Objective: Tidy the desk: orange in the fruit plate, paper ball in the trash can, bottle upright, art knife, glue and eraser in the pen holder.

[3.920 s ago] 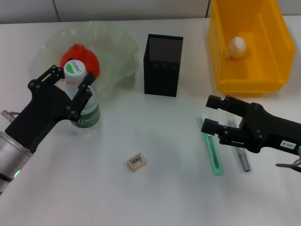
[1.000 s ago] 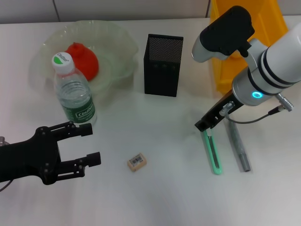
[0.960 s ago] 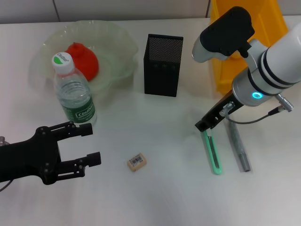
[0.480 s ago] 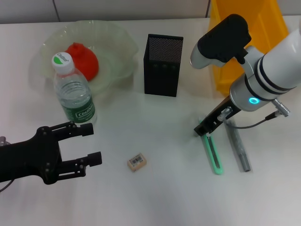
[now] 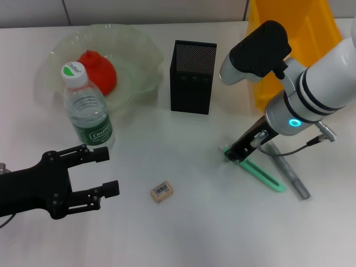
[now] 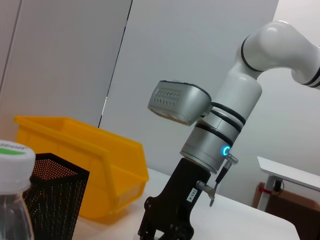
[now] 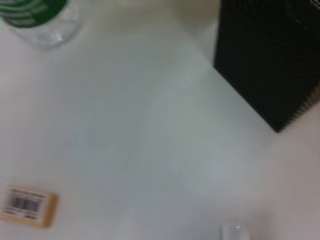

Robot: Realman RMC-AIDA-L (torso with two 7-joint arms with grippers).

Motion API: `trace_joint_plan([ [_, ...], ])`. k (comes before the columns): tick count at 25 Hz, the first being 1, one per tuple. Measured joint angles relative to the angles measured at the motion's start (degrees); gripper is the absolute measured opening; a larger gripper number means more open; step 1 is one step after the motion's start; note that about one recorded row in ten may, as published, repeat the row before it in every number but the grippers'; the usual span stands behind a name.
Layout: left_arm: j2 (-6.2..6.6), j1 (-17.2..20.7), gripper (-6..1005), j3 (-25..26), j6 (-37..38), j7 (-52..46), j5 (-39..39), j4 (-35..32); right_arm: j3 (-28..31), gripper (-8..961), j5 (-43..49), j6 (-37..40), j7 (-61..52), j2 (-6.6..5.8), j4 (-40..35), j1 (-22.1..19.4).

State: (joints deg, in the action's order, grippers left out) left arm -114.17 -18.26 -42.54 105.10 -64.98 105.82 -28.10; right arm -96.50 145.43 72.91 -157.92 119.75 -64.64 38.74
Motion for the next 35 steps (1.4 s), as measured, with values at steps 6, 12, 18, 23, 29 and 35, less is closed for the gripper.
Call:
trace_joint_plan([
  [6, -0.05, 0.1, 773, 0.3, -0.2, 0.3, 1.1, 0.3, 0.7, 183, -2.5, -0.2, 1.5, -0.26, -1.2, -1.1],
  [12, -0.14, 0.1, 772, 0.4, -0.3, 0.3, 1.4, 0.3, 10.0, 206, -12.3, 0.4, 8.0, -0.36, -7.9, -5.6],
  [18, -0.29, 0.1, 772, 0.1, -0.8, 0.3, 1.5, 0.5, 26.5, 228, -44.8, 0.4, 28.5, -0.45, -4.2, -9.9],
  [23, -0.71, 0.1, 773, 0.0, -0.9, 0.1, 1.5, 0.2, 29.8, 247, -72.2, 0.1, 56.3, -0.46, 17.2, -7.7],
  [29, -0.84, -0.4, 772, 0.0, -1.1, 0.1, 1.5, 0.4, 29.5, 270, -92.7, -2.3, 82.7, -0.05, 41.9, 0.4],
  [35, -1.29, -0.4, 772, 0.0, -1.6, -0.1, 1.6, 0.2, 28.9, 293, -97.8, -11.1, 89.4, 0.13, 49.6, 6.1],
])
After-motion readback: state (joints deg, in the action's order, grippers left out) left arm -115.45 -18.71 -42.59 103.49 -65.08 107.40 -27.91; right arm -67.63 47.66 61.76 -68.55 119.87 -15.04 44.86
